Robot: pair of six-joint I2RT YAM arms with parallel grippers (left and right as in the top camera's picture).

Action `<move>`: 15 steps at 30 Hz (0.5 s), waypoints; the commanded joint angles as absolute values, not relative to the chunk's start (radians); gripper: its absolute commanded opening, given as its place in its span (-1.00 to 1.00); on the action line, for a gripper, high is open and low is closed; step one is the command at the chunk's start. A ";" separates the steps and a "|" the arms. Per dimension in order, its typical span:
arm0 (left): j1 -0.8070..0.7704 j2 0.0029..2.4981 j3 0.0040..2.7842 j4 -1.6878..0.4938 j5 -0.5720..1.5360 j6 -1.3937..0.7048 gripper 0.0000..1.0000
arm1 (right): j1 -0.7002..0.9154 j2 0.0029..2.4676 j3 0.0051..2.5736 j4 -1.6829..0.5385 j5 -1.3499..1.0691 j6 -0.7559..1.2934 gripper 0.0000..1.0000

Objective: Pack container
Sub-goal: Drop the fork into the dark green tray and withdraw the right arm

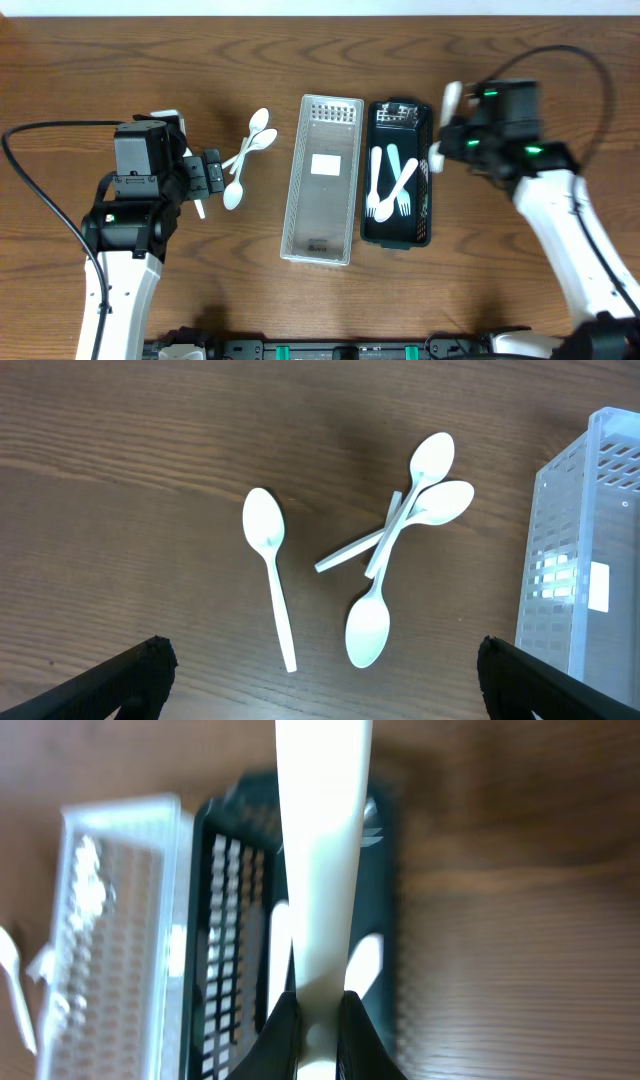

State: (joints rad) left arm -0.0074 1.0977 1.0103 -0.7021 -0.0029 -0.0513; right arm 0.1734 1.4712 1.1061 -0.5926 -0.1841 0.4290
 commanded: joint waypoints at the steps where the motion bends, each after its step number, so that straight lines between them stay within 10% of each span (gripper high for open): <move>1: -0.003 1.097 1.029 -0.704 0.000 -0.045 0.96 | 0.278 1.556 1.090 -0.587 -0.038 0.429 -0.98; 6: -0.003 1.097 1.029 -0.703 0.001 -0.046 0.96 | 0.373 1.696 1.090 -0.548 -0.030 0.424 -0.89; 10: -0.003 1.097 1.029 -0.704 0.001 -0.046 0.96 | 0.400 1.686 1.107 -0.527 -0.030 0.345 0.03; 15: -0.003 1.097 1.029 -0.771 0.071 -0.095 0.96 | 0.347 1.564 1.166 -0.527 0.012 0.328 0.54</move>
